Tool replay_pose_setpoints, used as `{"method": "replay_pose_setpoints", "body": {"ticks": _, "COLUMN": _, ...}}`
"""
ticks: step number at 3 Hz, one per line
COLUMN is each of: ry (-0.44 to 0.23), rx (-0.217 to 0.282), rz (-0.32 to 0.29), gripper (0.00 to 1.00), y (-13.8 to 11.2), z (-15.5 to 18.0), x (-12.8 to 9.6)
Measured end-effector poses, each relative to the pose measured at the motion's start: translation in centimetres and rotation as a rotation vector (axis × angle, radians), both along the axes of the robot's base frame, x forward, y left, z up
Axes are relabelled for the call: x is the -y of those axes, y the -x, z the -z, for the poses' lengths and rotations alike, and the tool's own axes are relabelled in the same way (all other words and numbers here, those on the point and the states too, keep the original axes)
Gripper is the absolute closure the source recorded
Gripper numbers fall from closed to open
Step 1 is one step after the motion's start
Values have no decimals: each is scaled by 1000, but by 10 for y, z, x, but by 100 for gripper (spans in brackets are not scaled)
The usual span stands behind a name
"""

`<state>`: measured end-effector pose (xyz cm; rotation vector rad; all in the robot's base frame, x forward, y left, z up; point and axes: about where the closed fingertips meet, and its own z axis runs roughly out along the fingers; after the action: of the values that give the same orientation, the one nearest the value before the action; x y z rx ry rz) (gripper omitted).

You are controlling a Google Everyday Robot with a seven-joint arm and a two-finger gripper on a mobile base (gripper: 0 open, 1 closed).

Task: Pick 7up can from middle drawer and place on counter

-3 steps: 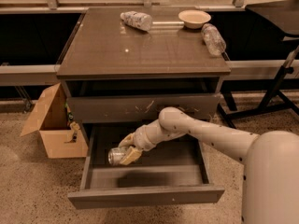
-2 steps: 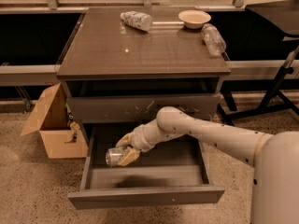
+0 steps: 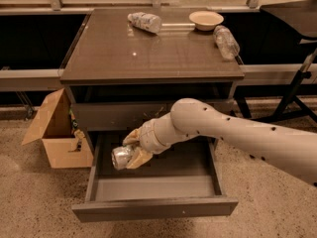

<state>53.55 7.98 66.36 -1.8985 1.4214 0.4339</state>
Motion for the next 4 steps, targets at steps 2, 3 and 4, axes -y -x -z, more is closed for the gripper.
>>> {"method": "replay_pose_setpoints", "body": {"ticks": 2, "ry": 28, "rx": 36, "rz": -6, "gripper": 100, "y": 3, "z": -25, "x": 3}}
{"method": "replay_pose_setpoints", "body": {"ticks": 3, "ry": 80, "rx": 108, "rz": -6, "gripper": 100, "y": 11, "z": -72, "x": 10}}
{"method": "replay_pose_setpoints", "body": {"ticks": 4, "ry": 145, "rx": 212, "rz": -2, "gripper": 100, "y": 18, "z": -134, "x": 17}}
